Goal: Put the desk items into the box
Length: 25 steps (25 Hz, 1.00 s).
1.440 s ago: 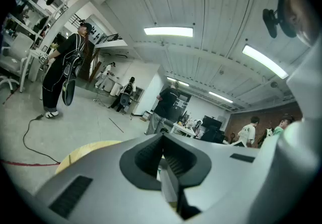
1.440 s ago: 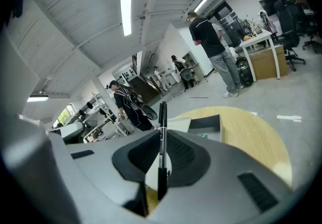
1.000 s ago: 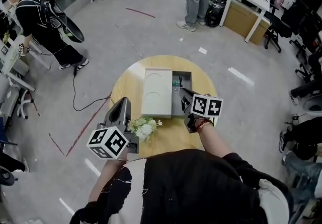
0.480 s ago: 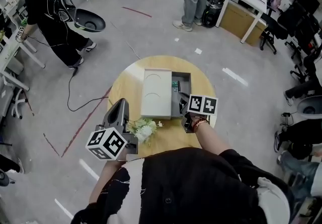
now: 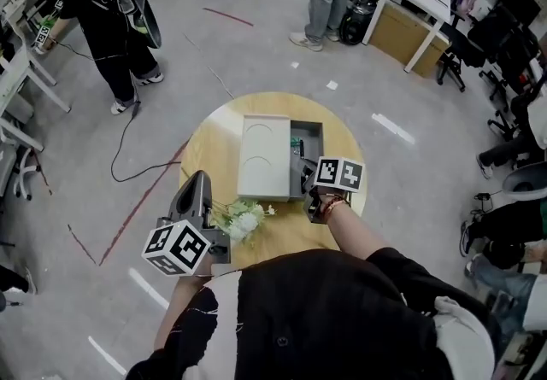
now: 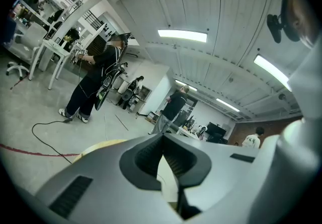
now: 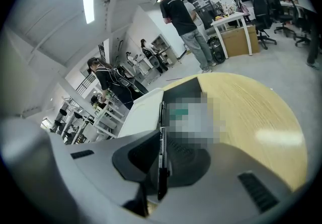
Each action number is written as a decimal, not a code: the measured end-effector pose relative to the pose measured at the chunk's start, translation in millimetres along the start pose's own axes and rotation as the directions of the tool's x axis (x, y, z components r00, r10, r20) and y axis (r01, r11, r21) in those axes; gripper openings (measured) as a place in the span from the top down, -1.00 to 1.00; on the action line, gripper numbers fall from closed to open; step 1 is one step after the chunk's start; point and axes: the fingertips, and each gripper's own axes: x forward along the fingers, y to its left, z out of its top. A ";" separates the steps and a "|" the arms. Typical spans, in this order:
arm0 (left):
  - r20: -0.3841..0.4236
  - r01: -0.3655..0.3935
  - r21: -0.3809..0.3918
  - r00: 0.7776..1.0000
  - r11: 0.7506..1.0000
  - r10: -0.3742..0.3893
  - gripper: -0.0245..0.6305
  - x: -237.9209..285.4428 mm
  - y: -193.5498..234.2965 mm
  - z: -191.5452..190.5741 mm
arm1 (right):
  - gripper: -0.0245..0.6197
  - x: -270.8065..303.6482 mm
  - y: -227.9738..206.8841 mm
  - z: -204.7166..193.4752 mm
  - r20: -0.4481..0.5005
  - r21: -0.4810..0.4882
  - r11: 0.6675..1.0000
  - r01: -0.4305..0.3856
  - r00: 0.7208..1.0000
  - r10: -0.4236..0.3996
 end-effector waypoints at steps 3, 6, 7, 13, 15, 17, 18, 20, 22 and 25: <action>0.006 -0.011 -0.004 1.000 1.000 0.011 0.89 -2.4 3.7 1.0 | 0.79 1.4 -2.5 -2.0 -0.016 -0.008 1.000 0.023 1.000 -0.023; 0.011 -0.018 -0.014 1.000 1.000 0.018 0.89 -3.6 6.6 -0.6 | 0.79 3.3 -5.1 -2.7 -0.026 -0.016 0.999 0.037 0.999 -0.038; 0.012 -0.018 -0.016 1.000 1.000 0.018 0.89 -3.9 7.2 -1.4 | 0.79 4.3 -6.2 -2.6 -0.027 -0.020 0.999 0.042 0.999 -0.042; 0.022 -0.031 -0.024 0.999 0.999 0.031 0.89 -8.4 10.6 0.7 | 0.79 6.6 -7.1 -6.3 -0.068 -0.063 0.994 0.091 0.993 -0.096; 0.030 -0.034 -0.026 0.999 0.999 0.035 0.89 -9.5 11.3 1.9 | 0.79 7.9 -9.4 -7.2 -0.084 -0.078 0.991 0.107 0.990 -0.114; 0.036 -0.037 -0.029 0.999 0.999 0.038 0.89 -10.9 13.0 1.1 | 0.79 9.8 -13.2 -9.1 -0.097 -0.085 0.989 0.122 0.987 -0.130; 0.039 -0.040 -0.031 0.998 0.999 0.041 0.89 -12.0 14.3 0.4 | 0.79 11.0 -14.9 -10.1 -0.102 -0.085 0.988 0.127 0.986 -0.135; 0.045 -0.043 -0.034 0.998 0.998 0.045 0.89 -14.3 16.5 -0.6 | 0.79 13.3 -17.6 -11.0 -0.108 -0.077 0.988 0.133 0.984 -0.141; 0.050 -0.044 -0.031 0.998 0.999 0.046 0.89 -16.4 17.3 -0.5 | 0.79 15.0 -20.2 -11.6 -0.113 -0.062 0.988 0.141 0.983 -0.147; 0.056 -0.048 -0.020 0.997 0.999 0.049 0.89 -18.1 17.7 1.6 | 0.78 17.5 -21.9 -12.2 -0.123 -0.058 0.986 0.153 0.979 -0.159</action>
